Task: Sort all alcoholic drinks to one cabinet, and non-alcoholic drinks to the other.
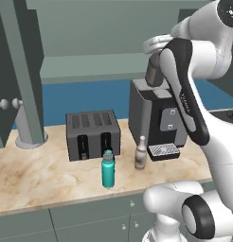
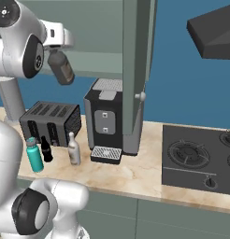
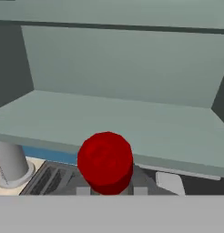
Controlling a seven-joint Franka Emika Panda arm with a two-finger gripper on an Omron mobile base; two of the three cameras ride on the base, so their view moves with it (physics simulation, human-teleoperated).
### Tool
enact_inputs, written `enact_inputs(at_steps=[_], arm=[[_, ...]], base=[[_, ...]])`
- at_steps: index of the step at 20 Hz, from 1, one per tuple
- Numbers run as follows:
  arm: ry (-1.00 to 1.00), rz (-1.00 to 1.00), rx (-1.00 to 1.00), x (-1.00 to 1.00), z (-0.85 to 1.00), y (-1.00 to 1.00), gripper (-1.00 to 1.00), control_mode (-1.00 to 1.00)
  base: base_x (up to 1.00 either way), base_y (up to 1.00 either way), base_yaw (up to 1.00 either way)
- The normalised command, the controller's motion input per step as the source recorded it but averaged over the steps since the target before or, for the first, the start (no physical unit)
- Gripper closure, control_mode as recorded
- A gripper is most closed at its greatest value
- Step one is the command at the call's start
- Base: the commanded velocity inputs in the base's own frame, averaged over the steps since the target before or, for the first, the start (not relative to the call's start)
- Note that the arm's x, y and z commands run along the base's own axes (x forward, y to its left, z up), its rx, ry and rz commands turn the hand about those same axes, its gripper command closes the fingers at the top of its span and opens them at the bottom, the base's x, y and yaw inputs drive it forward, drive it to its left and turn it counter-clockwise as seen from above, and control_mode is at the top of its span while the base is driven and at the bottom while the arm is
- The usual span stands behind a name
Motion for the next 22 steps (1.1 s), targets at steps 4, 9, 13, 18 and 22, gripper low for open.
enact_inputs(at_steps=[4, 9, 13, 18, 22], arm=[[-0.14, -0.05, 0.0, 0.14, 0.14, -0.06, 1.0, -1.0], [-0.13, -0.05, 0.0, 0.16, 0.03, -0.07, 1.0, -1.0], [-0.13, -0.05, 0.01, 0.2, 0.0, -0.05, 1.0, -1.0], [-0.11, -0.04, 0.02, 0.27, 0.0, -0.02, 1.0, -1.0], [-0.08, -0.03, 0.03, 0.33, 0.0, -0.01, 1.0, -1.0]], base=[[0.0, 0.0, 0.0], [0.0, 0.0, 0.0], [0.0, 0.0, 0.0], [0.0, 0.0, 0.0], [0.0, 0.0, 0.0]])
